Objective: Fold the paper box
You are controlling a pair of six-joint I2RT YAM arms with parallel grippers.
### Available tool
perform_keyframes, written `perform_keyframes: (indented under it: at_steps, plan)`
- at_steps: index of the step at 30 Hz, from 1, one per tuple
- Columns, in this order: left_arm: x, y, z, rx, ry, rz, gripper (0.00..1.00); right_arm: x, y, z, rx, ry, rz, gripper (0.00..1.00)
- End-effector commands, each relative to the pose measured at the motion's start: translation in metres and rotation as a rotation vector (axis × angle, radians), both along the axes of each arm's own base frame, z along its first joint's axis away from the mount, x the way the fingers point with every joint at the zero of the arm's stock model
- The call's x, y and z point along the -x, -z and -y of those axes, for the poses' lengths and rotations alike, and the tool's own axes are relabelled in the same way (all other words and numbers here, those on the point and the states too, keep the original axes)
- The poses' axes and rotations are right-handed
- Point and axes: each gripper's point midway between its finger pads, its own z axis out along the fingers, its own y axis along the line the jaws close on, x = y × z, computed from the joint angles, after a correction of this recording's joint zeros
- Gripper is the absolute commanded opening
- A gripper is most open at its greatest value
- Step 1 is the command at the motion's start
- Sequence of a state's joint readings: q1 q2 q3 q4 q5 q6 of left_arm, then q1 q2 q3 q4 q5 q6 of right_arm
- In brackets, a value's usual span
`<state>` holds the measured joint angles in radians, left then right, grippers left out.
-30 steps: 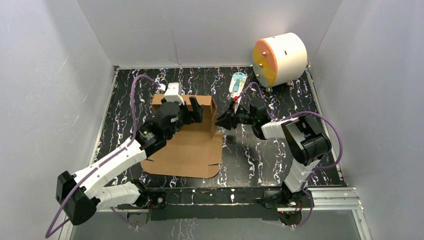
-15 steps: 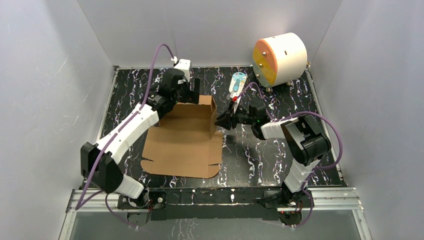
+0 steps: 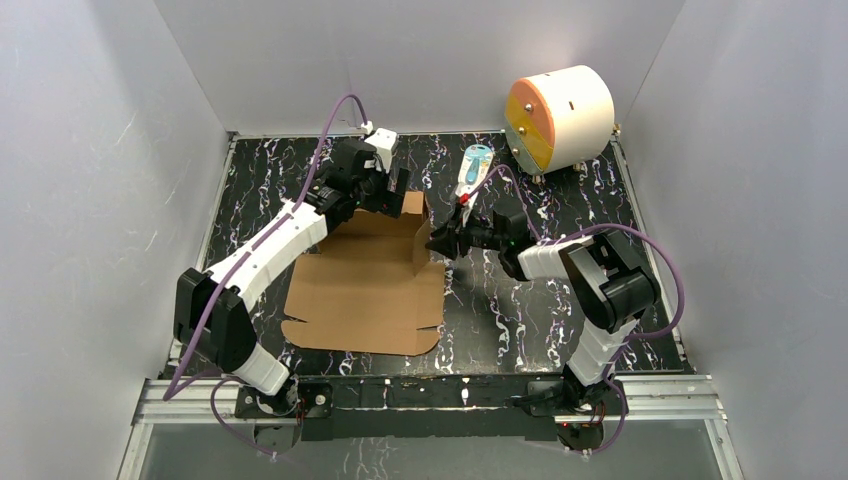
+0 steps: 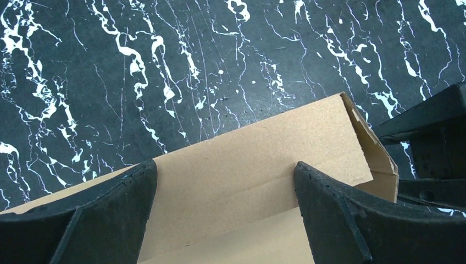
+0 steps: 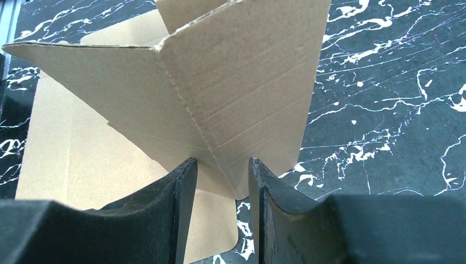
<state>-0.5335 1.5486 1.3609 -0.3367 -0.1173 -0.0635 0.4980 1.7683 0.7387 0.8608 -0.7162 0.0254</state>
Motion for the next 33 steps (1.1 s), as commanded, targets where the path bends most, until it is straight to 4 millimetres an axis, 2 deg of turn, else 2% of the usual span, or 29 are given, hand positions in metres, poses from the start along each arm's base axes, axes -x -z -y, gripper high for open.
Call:
perform_keyframes:
  at_steps: [1,9,14,19,25,33]
  plan:
    - [0.010,0.003,-0.001,0.007,0.038,-0.014,0.92,-0.019,-0.040,-0.010,-0.049,0.042,0.145,0.48]
    - [0.015,0.008,0.006,0.046,0.060,-0.040,0.92,-0.029,-0.049,-0.018,-0.061,0.146,0.200,0.49]
    - [0.018,0.007,0.011,0.069,0.076,-0.051,0.92,-0.041,-0.057,-0.016,-0.063,0.241,0.264,0.49]
    - [0.023,0.007,0.017,0.093,0.105,-0.067,0.92,-0.048,-0.059,-0.021,-0.068,0.264,0.278,0.51]
    - [0.024,0.005,0.018,0.106,0.109,-0.071,0.92,-0.053,-0.054,-0.026,-0.047,0.282,0.298,0.52]
    - [0.026,-0.010,0.020,0.133,0.122,-0.053,0.92,-0.060,-0.048,-0.026,-0.021,0.332,0.319,0.49]
